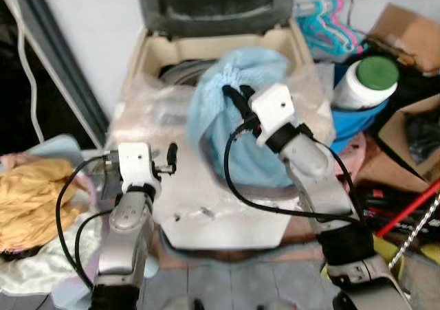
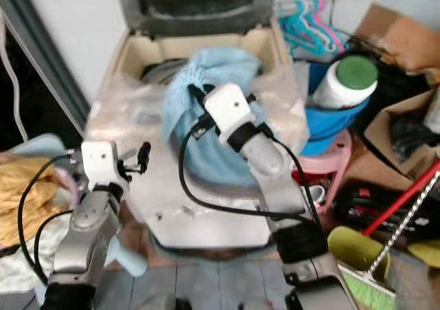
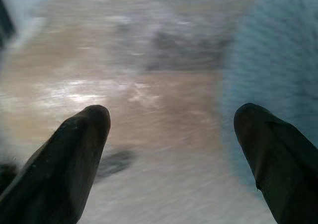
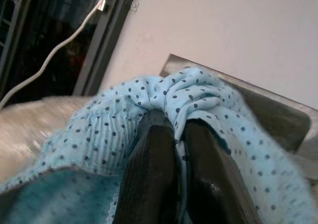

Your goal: Clothes washing

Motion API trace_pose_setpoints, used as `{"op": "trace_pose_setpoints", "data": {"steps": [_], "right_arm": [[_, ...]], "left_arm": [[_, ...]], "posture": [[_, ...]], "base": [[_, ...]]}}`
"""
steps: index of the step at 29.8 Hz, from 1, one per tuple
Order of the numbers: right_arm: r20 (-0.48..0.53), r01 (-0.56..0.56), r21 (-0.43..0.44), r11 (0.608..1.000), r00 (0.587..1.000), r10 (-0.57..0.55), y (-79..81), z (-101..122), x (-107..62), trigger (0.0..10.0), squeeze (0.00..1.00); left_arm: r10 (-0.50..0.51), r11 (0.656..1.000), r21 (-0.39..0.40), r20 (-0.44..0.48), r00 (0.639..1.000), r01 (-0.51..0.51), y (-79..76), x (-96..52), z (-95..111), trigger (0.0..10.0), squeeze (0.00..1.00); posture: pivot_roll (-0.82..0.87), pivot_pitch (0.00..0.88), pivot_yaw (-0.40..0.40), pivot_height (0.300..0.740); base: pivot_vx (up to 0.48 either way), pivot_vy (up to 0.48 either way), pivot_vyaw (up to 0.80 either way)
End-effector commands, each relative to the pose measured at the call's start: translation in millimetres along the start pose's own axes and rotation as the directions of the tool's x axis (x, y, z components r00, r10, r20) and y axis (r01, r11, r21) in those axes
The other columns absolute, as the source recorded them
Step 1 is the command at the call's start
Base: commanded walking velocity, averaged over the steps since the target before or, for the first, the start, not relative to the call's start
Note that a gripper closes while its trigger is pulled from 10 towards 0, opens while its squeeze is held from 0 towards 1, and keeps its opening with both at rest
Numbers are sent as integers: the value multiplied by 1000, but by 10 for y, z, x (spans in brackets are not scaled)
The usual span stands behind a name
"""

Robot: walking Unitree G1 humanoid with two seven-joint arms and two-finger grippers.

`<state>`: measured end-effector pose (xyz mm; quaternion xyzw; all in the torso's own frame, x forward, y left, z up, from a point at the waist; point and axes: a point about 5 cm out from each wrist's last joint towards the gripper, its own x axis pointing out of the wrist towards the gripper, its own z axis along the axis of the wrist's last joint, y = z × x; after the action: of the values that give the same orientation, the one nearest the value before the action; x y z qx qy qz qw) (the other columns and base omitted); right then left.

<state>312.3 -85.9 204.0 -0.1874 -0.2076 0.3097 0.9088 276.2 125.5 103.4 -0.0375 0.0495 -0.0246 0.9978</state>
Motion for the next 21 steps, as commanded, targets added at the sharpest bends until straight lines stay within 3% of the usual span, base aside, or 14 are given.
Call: {"op": "trace_pose_setpoints", "data": {"steps": [1, 5, 12, 16, 18, 21], "right_arm": [[56, -22, -7, 1000, 998, 22, 14, 126, 120, 10000, 0], [64, -16, -6, 1000, 998, 16, -49, 154, 169, 10000, 0], [50, -16, -65, 998, 999, 19, -423, 286, 531, 10000, 0], [48, 251, -50, 967, 967, -249, -969, 505, 760, 10000, 0], [68, 407, 5, 914, 911, -406, -1253, 659, 784, 10000, 0], [74, 551, 21, 834, 831, -551, -1520, 770, 737, 10000, 0]], "left_arm": [[24, 1000, 8, 3, 1000, -24, 69, -15, 11, 10000, 0], [22, 1000, 10, 4, 1000, -22, 66, -18, 12, 10000, 0], [18, 1000, 10, 1, 1000, -18, 49, -13, 11, 10000, 0], [12, 1000, 16, 5, 1000, -12, 19, 11, 17, 10000, 0], [16, 1000, 19, 10, 1000, -16, 13, 10, 21, 10000, 0], [32, 999, 17, 11, 999, -32, 24, -5, 16, 10000, 0]], "posture": [[-55, 0, 60, 740], [-55, 0, 55, 740], [-61, 0, 57, 740], [-59, 0, 52, 740], [-52, 0, 42, 740], [-45, 0, 34, 740]], "base": [[0, 420, 663], [0, 420, 644], [0, 59, 214], [0, 0, 0], [0, 0, 0], [0, 0, 0]]}}
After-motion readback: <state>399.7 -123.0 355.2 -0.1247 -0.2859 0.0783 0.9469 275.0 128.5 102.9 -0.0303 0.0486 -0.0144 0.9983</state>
